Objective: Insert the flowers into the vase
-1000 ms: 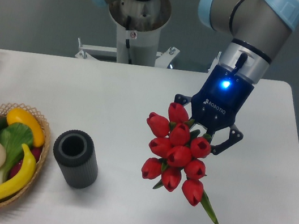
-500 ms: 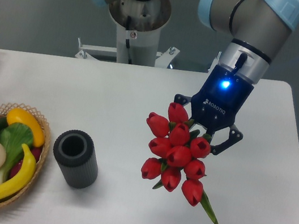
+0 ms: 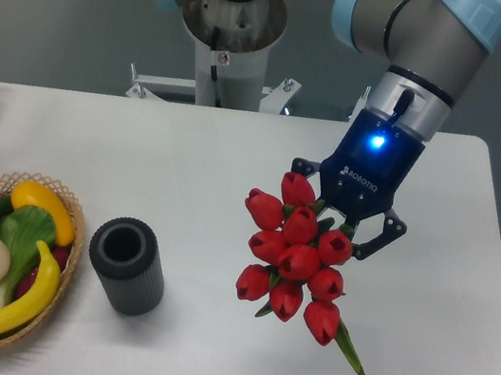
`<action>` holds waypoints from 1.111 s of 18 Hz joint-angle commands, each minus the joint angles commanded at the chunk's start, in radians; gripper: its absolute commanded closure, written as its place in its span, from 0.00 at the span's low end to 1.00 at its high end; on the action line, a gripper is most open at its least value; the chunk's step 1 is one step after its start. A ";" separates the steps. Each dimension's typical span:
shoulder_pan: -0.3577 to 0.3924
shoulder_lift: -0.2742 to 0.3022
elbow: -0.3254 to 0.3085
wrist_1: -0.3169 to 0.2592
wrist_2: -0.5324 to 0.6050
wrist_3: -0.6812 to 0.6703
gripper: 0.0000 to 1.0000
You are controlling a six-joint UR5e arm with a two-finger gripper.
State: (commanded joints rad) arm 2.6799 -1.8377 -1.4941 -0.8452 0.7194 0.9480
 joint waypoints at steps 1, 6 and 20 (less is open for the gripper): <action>0.000 0.000 0.002 0.000 0.000 0.000 0.57; -0.002 -0.003 0.002 0.000 0.002 0.000 0.57; -0.086 -0.038 0.014 0.051 -0.210 0.005 0.57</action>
State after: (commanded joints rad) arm 2.5941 -1.8760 -1.4803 -0.7947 0.5095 0.9526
